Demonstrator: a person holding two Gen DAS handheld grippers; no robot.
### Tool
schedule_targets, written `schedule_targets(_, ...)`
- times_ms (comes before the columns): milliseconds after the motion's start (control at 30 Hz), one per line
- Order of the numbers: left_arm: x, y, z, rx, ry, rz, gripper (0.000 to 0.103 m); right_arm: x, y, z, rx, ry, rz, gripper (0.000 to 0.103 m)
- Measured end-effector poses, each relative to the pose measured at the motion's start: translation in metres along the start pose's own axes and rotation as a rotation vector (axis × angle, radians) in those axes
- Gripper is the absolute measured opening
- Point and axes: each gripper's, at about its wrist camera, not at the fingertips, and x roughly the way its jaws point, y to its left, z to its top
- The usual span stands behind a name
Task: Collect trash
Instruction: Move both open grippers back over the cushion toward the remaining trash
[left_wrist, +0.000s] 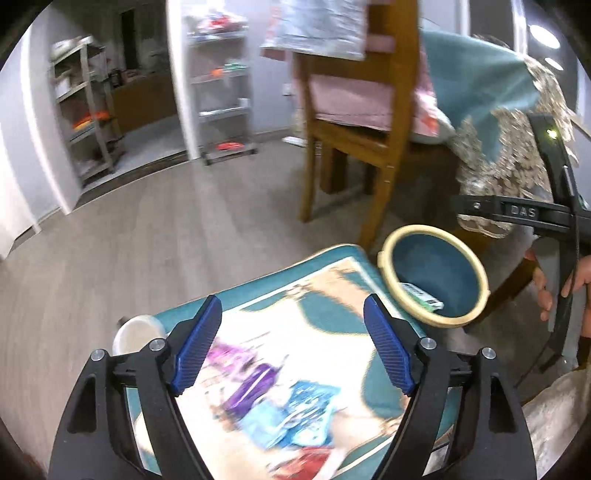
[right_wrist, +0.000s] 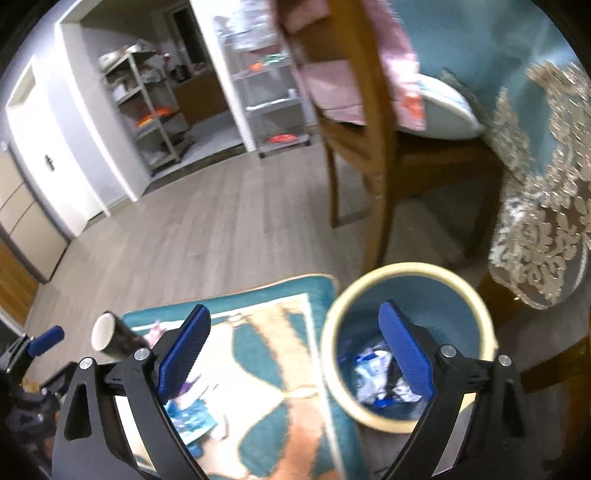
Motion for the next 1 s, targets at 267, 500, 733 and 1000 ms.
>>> schedule_targets(267, -0.012, 0.067, -0.039, -0.138, 0.015, 0.071, 0.080, 0.018, 0.065, -0.015, -0.031, 0.058, 0.069, 0.093)
schedule_targets(500, -0.009, 0.100, -0.053, -0.161, 0.023, 0.104, 0.081, 0.043, 0.114, -0.025, -0.114, 0.106, 0.079, 0.093)
schedule_targets(733, 0.021, 0.097, -0.076, -0.110, 0.112, 0.073, 0.081, 0.061, 0.135, -0.040, -0.172, 0.160, 0.073, 0.093)
schedule_targets(1000, 0.074, 0.060, -0.099, -0.053, 0.240, 0.044, 0.079, 0.066, 0.120, -0.051, -0.065, 0.190, 0.068, 0.093)
